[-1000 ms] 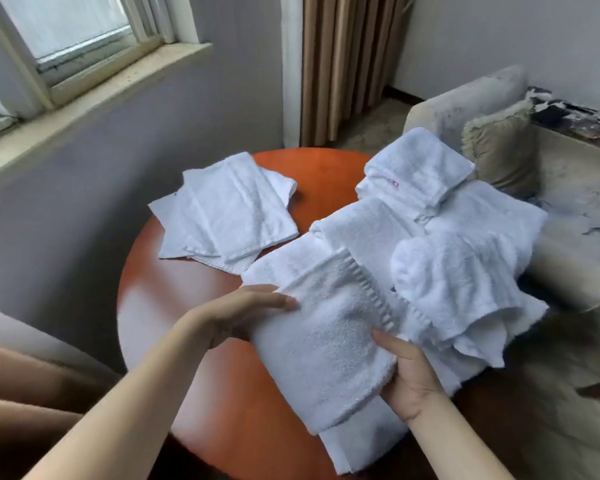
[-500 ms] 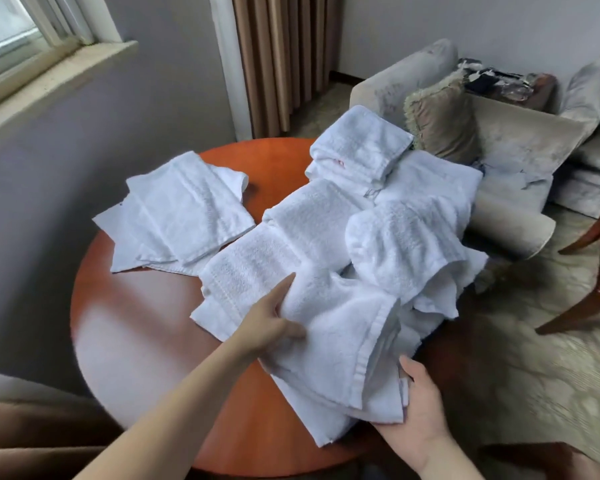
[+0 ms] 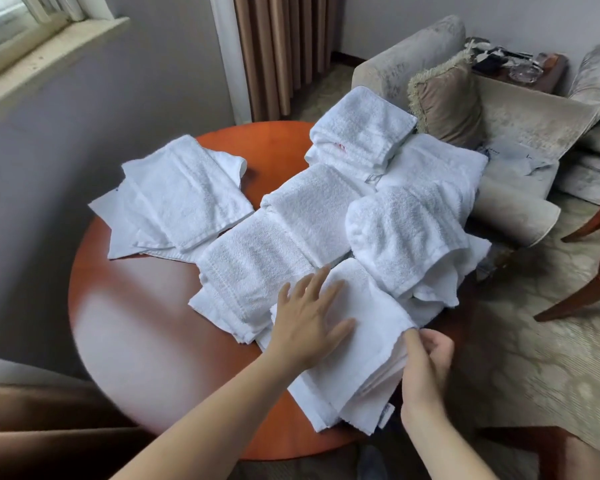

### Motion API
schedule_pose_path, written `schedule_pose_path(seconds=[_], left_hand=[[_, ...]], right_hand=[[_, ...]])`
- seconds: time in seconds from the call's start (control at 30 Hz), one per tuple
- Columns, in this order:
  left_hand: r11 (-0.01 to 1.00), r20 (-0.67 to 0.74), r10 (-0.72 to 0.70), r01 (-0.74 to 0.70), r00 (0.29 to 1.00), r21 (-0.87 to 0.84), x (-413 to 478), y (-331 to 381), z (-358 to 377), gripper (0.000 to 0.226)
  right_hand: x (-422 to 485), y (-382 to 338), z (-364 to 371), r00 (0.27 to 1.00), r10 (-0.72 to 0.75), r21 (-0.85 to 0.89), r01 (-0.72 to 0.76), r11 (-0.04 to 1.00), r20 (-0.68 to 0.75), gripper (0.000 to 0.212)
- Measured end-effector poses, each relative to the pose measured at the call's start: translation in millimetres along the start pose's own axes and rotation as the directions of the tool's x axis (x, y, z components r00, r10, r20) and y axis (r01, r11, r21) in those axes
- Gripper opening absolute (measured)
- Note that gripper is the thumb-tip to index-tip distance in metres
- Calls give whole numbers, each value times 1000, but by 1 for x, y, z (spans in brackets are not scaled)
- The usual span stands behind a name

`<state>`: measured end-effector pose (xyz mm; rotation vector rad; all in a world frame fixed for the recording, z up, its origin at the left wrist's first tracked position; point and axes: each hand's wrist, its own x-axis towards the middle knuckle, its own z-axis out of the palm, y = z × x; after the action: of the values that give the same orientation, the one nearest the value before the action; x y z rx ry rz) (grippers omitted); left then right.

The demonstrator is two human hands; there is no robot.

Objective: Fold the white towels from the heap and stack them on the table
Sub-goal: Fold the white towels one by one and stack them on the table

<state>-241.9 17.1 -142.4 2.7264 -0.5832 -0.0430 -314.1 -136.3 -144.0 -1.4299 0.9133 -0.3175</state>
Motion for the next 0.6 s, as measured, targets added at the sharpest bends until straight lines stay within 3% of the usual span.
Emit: schedule_pose_path(seconds=[0.1, 0.17, 0.23, 0.3, 0.37, 0.43, 0.5, 0.6], left_hand=[[986, -47, 50, -42, 998, 164, 1, 3, 9, 65], [976, -70, 82, -66, 994, 209, 2, 2, 16, 61], [976, -95, 106, -85, 990, 201, 3, 0, 21, 58], [979, -137, 128, -103, 982, 178, 5, -2, 26, 57], [981, -189, 138, -109, 972, 158, 7, -4, 29, 55], [985, -241, 124, -89, 963, 149, 10, -7, 26, 52], [994, -281, 75, -49, 957, 96, 13, -8, 15, 48], [998, -337, -64, 70, 939, 5, 23, -16, -16, 42]], right_hand=[[2, -13, -3, 938, -346, -111, 343, 933, -15, 42], [6, -21, -4, 771, -630, -177, 636, 751, 96, 46], [12, -26, -4, 561, -778, -244, 826, 508, 283, 40], [19, -28, -1, 467, -734, -344, 880, 328, 494, 32], [26, -26, 4, 556, -508, -532, 821, 208, 658, 25], [29, -29, 8, 639, -293, -644, 760, 92, 712, 18], [30, -45, 14, 644, -275, -644, 758, 106, 714, 16], [24, -79, 38, 552, -351, -523, 832, 184, 756, 18]])
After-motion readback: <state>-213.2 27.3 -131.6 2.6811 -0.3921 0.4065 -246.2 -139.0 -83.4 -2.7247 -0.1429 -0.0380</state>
